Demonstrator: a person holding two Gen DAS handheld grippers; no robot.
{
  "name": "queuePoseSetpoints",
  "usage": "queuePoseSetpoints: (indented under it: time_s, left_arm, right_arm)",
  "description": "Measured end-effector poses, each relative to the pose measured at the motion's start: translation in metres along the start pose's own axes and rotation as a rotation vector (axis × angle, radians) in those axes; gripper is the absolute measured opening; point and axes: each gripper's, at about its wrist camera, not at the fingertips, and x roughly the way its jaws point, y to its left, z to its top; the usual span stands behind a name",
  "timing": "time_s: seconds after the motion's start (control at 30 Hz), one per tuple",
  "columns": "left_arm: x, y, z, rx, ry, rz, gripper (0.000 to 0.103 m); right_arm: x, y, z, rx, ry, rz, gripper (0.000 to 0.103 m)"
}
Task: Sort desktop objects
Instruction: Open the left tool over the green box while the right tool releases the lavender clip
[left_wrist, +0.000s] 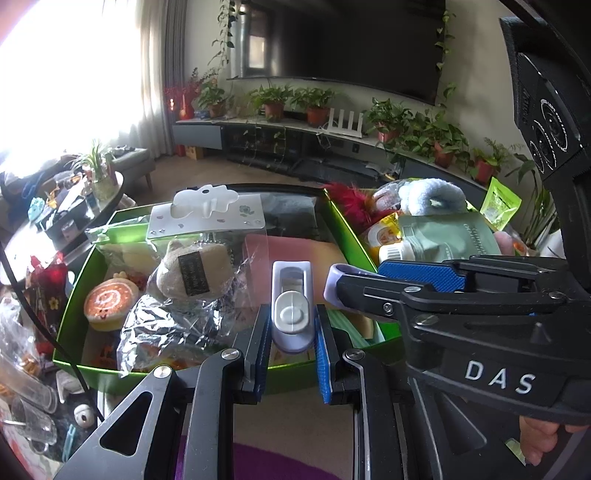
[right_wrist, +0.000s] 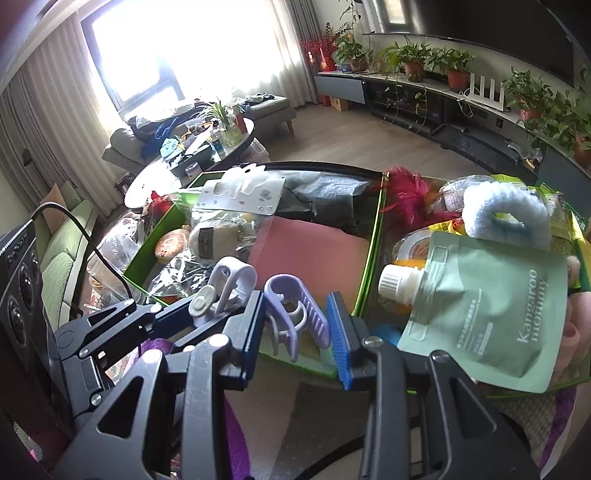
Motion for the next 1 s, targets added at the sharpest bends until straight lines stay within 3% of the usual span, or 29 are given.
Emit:
queuePoseSetpoints:
  time_s: [0.57,1.0]
  left_arm:
    - [0.005,0.002,0.001,-0.002,0.008,0.018,0.021]
    - [-0.03,-0.005,0.009,-0.006,-0.053,0.026,0.021]
  right_arm:
    - [0.006,-0.006,0.001,0.011,0.005,-0.012,0.035]
    - [-0.029,0.013,0.002,-0.017,-0.035,0.002,0.036]
